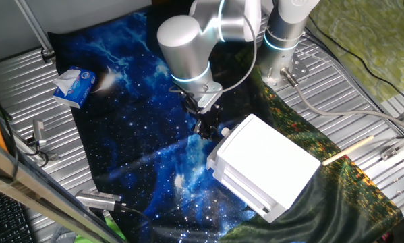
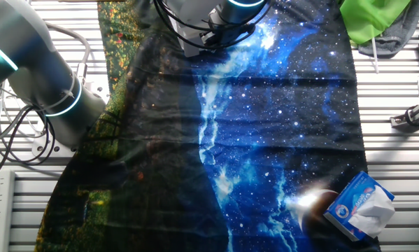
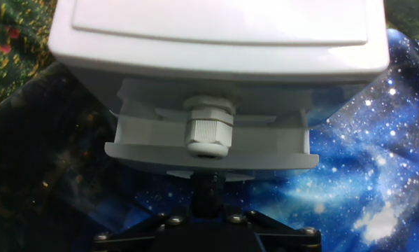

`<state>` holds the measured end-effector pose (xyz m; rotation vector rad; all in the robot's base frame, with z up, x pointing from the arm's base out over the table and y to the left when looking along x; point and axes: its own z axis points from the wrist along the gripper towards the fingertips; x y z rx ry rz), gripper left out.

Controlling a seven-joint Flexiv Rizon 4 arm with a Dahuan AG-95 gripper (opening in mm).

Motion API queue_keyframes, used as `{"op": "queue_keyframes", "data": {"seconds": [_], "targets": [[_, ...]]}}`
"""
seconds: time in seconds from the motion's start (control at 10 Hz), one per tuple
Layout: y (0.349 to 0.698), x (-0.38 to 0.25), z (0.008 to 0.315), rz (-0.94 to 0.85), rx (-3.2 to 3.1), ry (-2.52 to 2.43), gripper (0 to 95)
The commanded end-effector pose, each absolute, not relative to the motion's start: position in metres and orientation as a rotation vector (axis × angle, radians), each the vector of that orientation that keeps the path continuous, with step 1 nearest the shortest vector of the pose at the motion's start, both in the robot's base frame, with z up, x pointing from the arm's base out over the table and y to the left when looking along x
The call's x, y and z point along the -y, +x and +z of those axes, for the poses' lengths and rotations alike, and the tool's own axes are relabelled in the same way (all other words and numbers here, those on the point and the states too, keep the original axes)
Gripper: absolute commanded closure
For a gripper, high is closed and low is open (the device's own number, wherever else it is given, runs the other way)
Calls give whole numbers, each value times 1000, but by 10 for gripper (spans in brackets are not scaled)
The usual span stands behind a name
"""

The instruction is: Grasp the handle and open the drawer

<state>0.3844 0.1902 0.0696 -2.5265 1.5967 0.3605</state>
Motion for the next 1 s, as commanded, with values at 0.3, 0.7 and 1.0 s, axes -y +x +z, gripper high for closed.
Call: {"op": "queue_keyframes", "data": {"seconds": [0.3, 0.7, 1.0], "targets": [[385, -190, 69, 347, -1622, -2520, 950], [384, -189, 70, 340, -1666, -2502, 950], [383, -187, 69, 330, -1675, -2497, 950]]}}
